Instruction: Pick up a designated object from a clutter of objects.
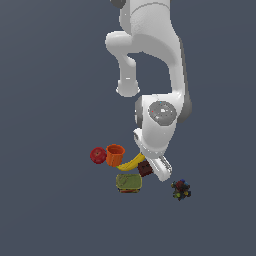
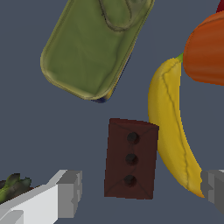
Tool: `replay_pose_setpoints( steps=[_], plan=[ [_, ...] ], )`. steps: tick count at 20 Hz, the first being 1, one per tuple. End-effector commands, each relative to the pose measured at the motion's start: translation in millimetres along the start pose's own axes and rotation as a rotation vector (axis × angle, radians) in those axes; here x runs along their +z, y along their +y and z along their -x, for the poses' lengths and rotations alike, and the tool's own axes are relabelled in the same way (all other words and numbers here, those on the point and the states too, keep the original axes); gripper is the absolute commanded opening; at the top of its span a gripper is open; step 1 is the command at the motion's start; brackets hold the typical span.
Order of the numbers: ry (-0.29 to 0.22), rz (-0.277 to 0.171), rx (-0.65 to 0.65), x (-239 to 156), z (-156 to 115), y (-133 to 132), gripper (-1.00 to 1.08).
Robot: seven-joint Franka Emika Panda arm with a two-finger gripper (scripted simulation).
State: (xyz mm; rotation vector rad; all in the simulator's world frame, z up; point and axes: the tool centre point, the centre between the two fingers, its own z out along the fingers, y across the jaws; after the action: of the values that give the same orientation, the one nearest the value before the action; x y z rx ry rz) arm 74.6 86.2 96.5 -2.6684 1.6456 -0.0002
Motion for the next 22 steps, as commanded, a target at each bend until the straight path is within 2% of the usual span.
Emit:
replay_pose_setpoints(
  steps=[1,14,22],
  plan=[
    [0.002,0.002,0.035,7.7,0.9,-0.4,1.0],
    [0.003,0.006,0.08,22.4,2.8,-0.3,1.0],
    [0.003,0.006,0.083,58.9,3.0,1.0,1.0]
  ],
)
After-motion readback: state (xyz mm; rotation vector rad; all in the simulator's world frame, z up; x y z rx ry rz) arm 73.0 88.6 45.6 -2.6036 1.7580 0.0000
